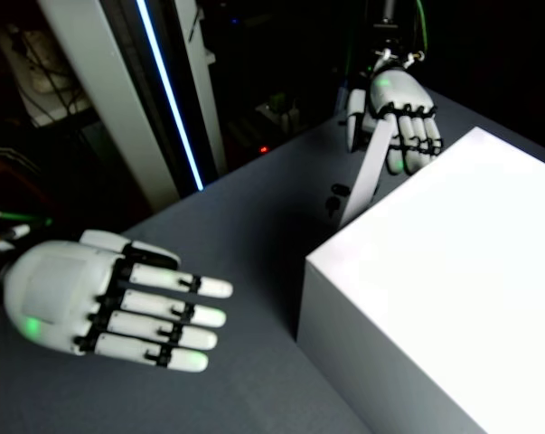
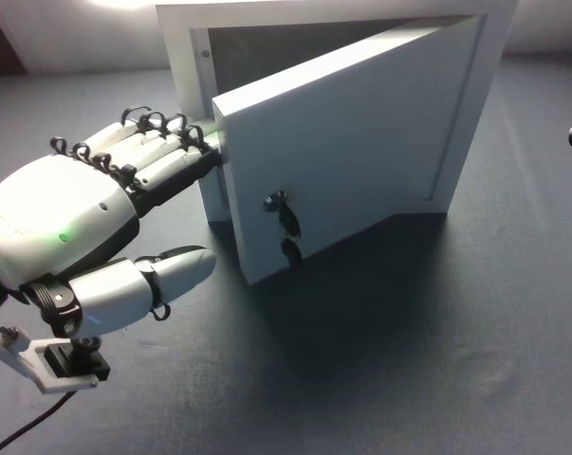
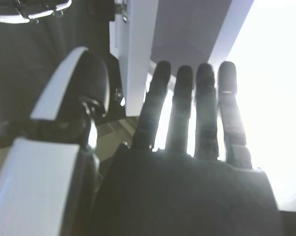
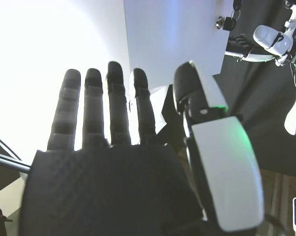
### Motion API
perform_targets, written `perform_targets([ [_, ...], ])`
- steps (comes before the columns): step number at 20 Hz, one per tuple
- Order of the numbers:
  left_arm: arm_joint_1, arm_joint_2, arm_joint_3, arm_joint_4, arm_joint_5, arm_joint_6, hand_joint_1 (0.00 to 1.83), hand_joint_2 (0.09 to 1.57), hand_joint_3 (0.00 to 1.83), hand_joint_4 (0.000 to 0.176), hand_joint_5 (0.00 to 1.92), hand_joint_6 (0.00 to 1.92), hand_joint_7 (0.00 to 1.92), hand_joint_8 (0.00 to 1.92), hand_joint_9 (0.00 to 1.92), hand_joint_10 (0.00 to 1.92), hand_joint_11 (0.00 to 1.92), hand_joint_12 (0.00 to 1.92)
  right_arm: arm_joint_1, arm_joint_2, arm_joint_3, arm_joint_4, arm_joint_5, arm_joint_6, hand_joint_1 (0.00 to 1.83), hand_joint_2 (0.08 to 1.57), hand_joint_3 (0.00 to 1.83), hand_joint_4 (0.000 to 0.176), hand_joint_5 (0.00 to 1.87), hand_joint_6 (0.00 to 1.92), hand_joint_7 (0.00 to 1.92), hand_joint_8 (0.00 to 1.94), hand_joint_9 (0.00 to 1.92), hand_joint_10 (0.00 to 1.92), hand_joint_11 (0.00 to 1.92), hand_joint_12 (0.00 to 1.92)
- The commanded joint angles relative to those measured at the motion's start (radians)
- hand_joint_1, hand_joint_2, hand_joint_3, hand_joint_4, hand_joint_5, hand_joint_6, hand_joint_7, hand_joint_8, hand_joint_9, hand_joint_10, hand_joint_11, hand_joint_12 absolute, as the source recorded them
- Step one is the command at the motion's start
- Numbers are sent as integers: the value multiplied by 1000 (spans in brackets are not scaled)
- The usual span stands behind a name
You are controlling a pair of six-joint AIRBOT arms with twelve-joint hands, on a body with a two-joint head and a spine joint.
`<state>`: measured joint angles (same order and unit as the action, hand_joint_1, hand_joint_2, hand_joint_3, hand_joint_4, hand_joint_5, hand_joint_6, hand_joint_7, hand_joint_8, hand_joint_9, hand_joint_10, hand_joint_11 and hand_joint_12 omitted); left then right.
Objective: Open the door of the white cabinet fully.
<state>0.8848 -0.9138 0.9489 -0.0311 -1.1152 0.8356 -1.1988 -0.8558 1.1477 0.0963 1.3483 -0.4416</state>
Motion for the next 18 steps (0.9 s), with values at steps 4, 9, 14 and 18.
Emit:
perform_targets([
  [4, -16, -1, -8, 35, -133, -22, 123, 1498, 3, 0, 93, 7, 127, 13, 93, 9, 0, 376, 11, 0, 6, 32, 119, 13, 628, 1361, 1, 59, 299, 5, 268, 2, 148, 0, 24, 44],
  [9, -16, -7, -8, 47, -124, -33, 114, 1491, 0, 0, 89, 2, 100, 4, 81, 5, 0, 455, 11, -5, 9, 33, 119, 19, 659, 1362, 1, 33, 300, 0, 272, 0, 142, 0, 33, 49],
  [14, -27, -33, -1, 89, -86, -67, 235, 1471, 0, 0, 79, 5, 96, 1, 101, 5, 0, 399, 10, -6, 9, 35, 119, 20, 644, 1357, 0, 51, 324, 6, 302, 7, 182, 12, 61, 62],
  [18, -39, -52, 10, 106, -57, -77, 399, 1443, 0, 0, 146, 4, 144, 2, 141, 3, 28, 235, 10, -6, 13, 43, 120, 21, 740, 1366, 1, 25, 317, 0, 277, 0, 175, 3, 59, 60],
])
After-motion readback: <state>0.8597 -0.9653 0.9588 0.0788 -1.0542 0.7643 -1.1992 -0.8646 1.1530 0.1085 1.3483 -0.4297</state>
